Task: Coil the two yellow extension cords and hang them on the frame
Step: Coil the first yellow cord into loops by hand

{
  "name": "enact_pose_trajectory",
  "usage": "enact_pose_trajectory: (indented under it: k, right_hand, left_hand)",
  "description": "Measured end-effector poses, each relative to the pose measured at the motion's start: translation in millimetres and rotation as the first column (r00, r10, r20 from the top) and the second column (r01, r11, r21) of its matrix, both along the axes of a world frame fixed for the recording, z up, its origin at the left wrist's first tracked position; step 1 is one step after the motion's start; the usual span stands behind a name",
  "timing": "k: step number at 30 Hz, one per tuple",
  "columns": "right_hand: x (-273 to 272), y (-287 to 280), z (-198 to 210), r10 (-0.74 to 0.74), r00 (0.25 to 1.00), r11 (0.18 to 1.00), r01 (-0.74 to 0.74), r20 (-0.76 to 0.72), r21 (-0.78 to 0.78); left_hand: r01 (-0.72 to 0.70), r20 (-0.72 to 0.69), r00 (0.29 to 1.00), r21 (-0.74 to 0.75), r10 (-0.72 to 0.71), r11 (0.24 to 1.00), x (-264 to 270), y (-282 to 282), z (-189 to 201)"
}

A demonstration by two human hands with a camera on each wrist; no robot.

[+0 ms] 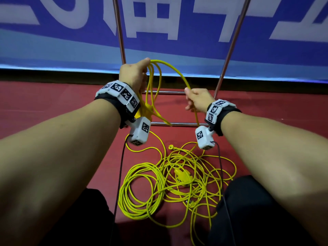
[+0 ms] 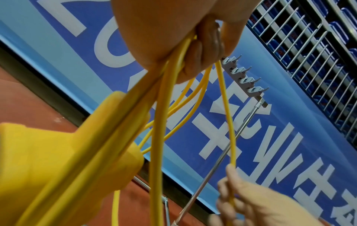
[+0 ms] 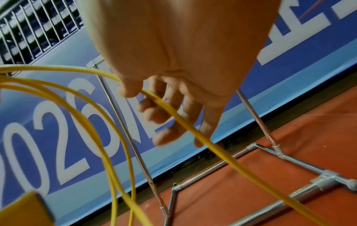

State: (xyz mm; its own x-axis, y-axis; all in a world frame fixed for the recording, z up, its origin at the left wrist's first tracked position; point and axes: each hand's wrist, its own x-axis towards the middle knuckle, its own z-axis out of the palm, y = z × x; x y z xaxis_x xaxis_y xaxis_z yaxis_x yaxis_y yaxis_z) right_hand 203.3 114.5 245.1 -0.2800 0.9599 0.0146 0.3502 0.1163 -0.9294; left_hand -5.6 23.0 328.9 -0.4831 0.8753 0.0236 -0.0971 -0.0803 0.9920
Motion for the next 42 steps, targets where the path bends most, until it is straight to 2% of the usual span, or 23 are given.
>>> enact_pose_trajectory:
  k: [5,8,11,16,19,21,23,27,31,34,39,42]
  right_hand:
    - [1,-1,18,-0.175,0.978,0.98,0.161,0.114,0.121]
    - [0,-5,21,-0.226,0.911,0.971,0.182,0.346,0.153]
    - [-11,-15,21,-0.184,0.822,0.968,0.058,0.539,0.243]
    - [-37,-35,34,-0.192,0.776,0.879,-0.137,0.601,0.457]
    - [-49,-44,42,-0.101,0.871,0.829,-0.194,0.482,0.525]
    - [-56,-47,47,0.01,0.95,0.831,-0.181,0.311,0.527]
    - [-65,-49,50,0.11,0.983,0.832,-0.174,0.15,0.527]
    - [-72,-50,56,0.161,0.986,0.855,-0.122,-0.035,0.504]
    - [-70,-42,60,0.07,0.988,0.886,0.0,-0.134,0.464]
    - [-69,-38,58,0.068,0.979,0.903,0.021,-0.191,0.429]
    - [-67,-32,59,0.094,0.948,0.924,0.031,-0.305,0.381]
    - [-66,-31,55,0.023,0.961,0.921,0.086,-0.274,0.379]
  left_hand:
    - [0.024,0.055,0.998,-0.071,-0.02,0.997,-13,-1,-5]
    - [0.049,-0.034,0.998,-0.059,-0.051,0.997,-14,-4,-7]
    - [0.084,-0.183,0.979,-0.028,-0.088,0.996,-14,-7,-10]
    - [0.119,-0.268,0.956,-0.014,-0.118,0.993,-13,-5,-13]
    - [0.167,-0.297,0.938,-0.064,-0.179,0.984,-11,-3,-17]
    - [0.182,-0.327,0.923,-0.093,-0.203,0.979,-6,-5,-20]
    - [0.157,-0.383,0.903,-0.121,-0.192,0.98,-2,-7,-22]
    - [0.154,-0.385,0.901,-0.148,-0.2,0.977,1,-6,-23]
    - [0.143,-0.392,0.899,-0.159,-0.196,0.977,8,-3,-21]
    - [0.135,-0.393,0.901,-0.149,-0.184,0.98,14,0,-21]
    - [0.107,-0.208,0.97,-0.111,-0.129,0.988,19,5,-21]
    - [0.061,-0.146,0.986,-0.094,-0.074,0.994,16,9,-19]
